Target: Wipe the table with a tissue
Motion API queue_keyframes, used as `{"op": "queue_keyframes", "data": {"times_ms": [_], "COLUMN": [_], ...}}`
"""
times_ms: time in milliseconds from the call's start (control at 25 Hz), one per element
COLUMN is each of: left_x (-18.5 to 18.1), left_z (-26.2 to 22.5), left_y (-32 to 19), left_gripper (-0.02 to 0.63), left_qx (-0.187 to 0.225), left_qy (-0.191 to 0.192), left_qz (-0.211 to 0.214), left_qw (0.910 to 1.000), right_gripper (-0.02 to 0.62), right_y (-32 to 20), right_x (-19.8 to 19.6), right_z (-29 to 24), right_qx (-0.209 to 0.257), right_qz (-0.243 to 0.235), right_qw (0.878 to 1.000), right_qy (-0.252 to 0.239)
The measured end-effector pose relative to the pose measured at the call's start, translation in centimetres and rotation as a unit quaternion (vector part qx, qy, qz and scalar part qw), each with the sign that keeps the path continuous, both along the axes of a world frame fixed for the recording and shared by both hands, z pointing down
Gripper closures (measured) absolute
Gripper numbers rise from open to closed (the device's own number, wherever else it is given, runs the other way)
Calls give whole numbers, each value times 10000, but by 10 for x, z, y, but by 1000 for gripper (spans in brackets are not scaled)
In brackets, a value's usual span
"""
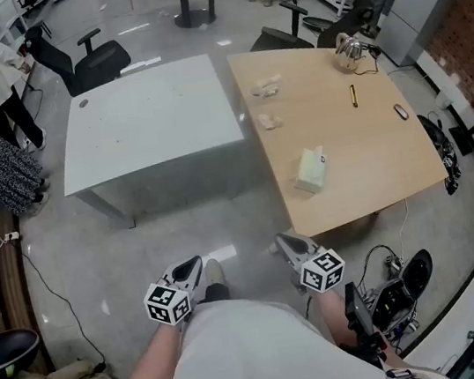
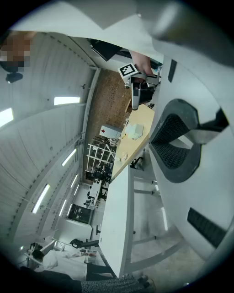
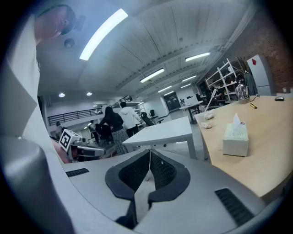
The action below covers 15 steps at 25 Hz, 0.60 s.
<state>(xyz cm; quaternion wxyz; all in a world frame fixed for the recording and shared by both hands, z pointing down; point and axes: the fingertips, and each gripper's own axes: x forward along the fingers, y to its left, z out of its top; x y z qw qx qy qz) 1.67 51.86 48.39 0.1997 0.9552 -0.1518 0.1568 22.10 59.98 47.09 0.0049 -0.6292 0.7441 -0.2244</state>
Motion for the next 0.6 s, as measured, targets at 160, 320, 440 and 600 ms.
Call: {"op": "queue_keyframes", "data": {"times_ms": [160,320,440,600], "left_x": [25,46,52,54], "left_z": [-3,-3,-8,-11], "left_y": [-36,-70,-99,-139], "left_gripper": [600,600,600,600], "left_qx": [15,27,63,141], "left_qy": [80,75,146,182], "left_qz": [156,391,503,566], "left_qw": [9998,9992,9986,9981], "right_gripper": [577,577,577,577], "right_y": [-39,-69,-93,-129], "right_x": [21,38,41,43], "right_z": [-4,-8,-8,-14], "right_qx": [-42,-85,-131,-140], "right_qz": [188,536,656,699], "right_qw": [9998,9984,9976,9974], "right_qy": [23,-170,-174,-70]}}
